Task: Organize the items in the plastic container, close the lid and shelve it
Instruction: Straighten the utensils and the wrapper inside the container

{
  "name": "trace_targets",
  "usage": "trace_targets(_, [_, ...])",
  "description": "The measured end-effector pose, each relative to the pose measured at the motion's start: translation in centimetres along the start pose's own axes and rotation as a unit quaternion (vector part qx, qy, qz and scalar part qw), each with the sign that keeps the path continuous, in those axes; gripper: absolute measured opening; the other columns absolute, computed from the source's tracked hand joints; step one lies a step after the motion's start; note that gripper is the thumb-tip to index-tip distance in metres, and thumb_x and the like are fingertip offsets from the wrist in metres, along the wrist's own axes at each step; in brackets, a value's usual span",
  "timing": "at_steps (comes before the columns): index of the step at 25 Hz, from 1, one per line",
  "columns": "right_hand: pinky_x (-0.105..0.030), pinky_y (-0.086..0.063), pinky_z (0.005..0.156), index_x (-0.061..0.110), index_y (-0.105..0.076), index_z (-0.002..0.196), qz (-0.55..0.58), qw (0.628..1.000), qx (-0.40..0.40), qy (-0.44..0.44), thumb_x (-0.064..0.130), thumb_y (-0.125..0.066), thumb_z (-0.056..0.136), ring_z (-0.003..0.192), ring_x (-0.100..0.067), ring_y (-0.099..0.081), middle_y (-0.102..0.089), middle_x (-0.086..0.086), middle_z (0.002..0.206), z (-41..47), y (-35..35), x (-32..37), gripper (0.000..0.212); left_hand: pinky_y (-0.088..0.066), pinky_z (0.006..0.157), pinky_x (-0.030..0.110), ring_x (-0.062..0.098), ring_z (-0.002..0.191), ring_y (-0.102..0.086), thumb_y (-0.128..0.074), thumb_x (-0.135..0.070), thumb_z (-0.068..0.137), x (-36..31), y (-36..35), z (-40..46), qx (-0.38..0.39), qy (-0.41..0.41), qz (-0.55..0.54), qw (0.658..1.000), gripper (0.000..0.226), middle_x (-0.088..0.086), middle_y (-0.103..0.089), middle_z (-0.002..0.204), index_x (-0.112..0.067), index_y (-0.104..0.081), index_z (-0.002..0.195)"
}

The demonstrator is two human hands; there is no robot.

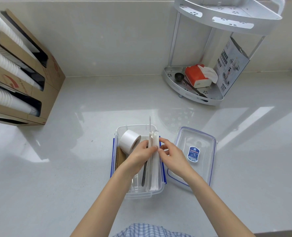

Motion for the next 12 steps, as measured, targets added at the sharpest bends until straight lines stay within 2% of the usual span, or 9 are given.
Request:
trace_targets(2, [-0.015,-0.04,0.075,0.022,-0.044,0.132,0.004,1.0,-0.027,0.015,0.021,-0.045,0.094,0.094,-0.01,-0.051,-0.049,-0.002,0.114,-0.1,0.5,0.4,0.039,-0.049,0.089,0.036,0.024,0.097,-0.061,-0.042,-0.01,0.093,-0.6,0.1,-0.3,0.012,-0.032,-0.025,0.999,0.03,0.016,-0.062,0.109,-0.001,-0.05,0.12])
trace_targets(4, [-0.01,-0.041,0.075,0.021,-0.049,0.129,0.029,0.996,-0.066,0.046,0.022,-0.05,0.092,0.099,-0.007,-0.05,-0.048,0.0,0.117,-0.2,1.3,1.1,0.037,-0.05,0.083,0.029,0.02,0.095,-0.062,-0.041,-0.009,0.093,-1.4,0.5,-0.8,0.016,-0.06,-0.062,0.996,0.026,0.014,-0.062,0.109,-0.004,-0.052,0.117])
trace_targets(6, [-0.009,-0.043,0.079,0.02,-0.051,0.127,0.064,0.994,-0.058,0.07,0.021,-0.053,0.09,0.1,-0.005,-0.052,-0.051,0.002,0.116,-0.3,1.1,2.0,0.037,-0.053,0.083,0.025,0.019,0.096,-0.064,-0.04,-0.009,0.093,-2.4,0.5,-1.5,0.048,-0.083,-0.1,0.99,0.024,0.01,-0.065,0.107,-0.009,-0.055,0.113])
trace_targets(8, [-0.002,-0.044,0.075,0.02,-0.052,0.125,0.103,0.99,-0.047,0.086,0.02,-0.055,0.09,0.097,-0.002,-0.054,-0.055,0.002,0.114,-0.4,0.8,2.9,0.035,-0.053,0.085,0.025,0.019,0.098,-0.065,-0.04,-0.01,0.093,-3.0,0.3,-2.3,0.089,-0.099,-0.125,0.983,0.025,0.007,-0.067,0.104,-0.011,-0.058,0.112])
trace_targets(9, [0.0,-0.045,0.074,0.021,-0.053,0.124,0.112,0.986,-0.066,0.1,0.018,-0.056,0.089,0.096,-0.002,-0.055,-0.055,0.003,0.112,-0.5,1.0,3.3,0.035,-0.053,0.086,0.025,0.019,0.098,-0.064,-0.041,-0.012,0.093,-3.0,0.3,-2.6,0.096,-0.099,-0.132,0.982,0.027,0.008,-0.066,0.105,-0.01,-0.056,0.115])
trace_targets(12, [-0.008,-0.046,0.075,0.024,-0.058,0.116,0.072,0.972,-0.153,0.163,0.014,-0.058,0.087,0.09,0.004,-0.053,-0.048,0.015,0.096,-1.3,2.6,5.1,0.031,-0.052,0.081,0.021,0.011,0.094,-0.064,-0.042,-0.015,0.093,-2.2,0.5,-3.0,0.083,-0.085,-0.133,0.984,0.032,0.005,-0.064,0.107,-0.009,-0.05,0.123])
Point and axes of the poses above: each hand's wrist, its own z-axis towards the middle knuckle, its own y-axis out of the back of the hand, x = y × z, the point moved 9 cm from there along z, towards the middle knuckle
